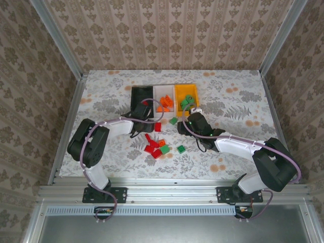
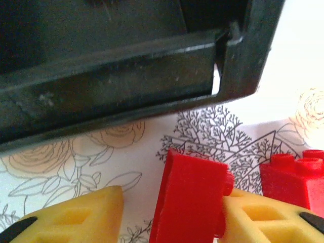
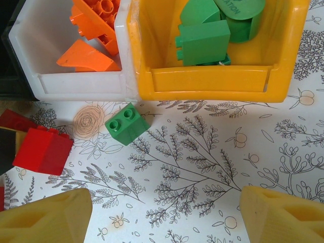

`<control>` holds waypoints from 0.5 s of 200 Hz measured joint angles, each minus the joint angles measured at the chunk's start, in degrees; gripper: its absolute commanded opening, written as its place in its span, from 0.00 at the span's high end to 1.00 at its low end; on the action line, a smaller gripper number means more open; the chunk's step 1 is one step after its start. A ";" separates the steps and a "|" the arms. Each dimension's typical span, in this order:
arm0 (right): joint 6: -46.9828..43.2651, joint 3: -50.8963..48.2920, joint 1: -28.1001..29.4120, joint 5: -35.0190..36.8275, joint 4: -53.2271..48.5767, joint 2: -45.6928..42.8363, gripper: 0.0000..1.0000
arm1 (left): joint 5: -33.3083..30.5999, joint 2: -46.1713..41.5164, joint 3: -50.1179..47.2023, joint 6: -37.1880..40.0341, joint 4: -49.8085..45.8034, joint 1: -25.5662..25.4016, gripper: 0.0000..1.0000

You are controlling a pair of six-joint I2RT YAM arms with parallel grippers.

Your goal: Sort the legos into containers by color

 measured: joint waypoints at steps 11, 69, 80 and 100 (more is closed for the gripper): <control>0.00 0.02 0.00 0.00 0.00 0.09 0.22 | -0.24 0.35 0.00 0.37 0.74 0.00 0.56; -0.02 0.02 0.00 0.00 -0.02 0.13 0.22 | -2.16 1.16 0.22 1.09 1.25 0.00 0.72; 0.00 0.02 0.00 -0.02 -0.02 0.13 0.22 | -2.29 1.03 0.22 1.05 1.16 -0.02 0.74; -0.02 0.02 0.00 0.00 -0.02 0.15 0.23 | -2.29 0.42 0.22 0.59 0.35 -0.13 0.76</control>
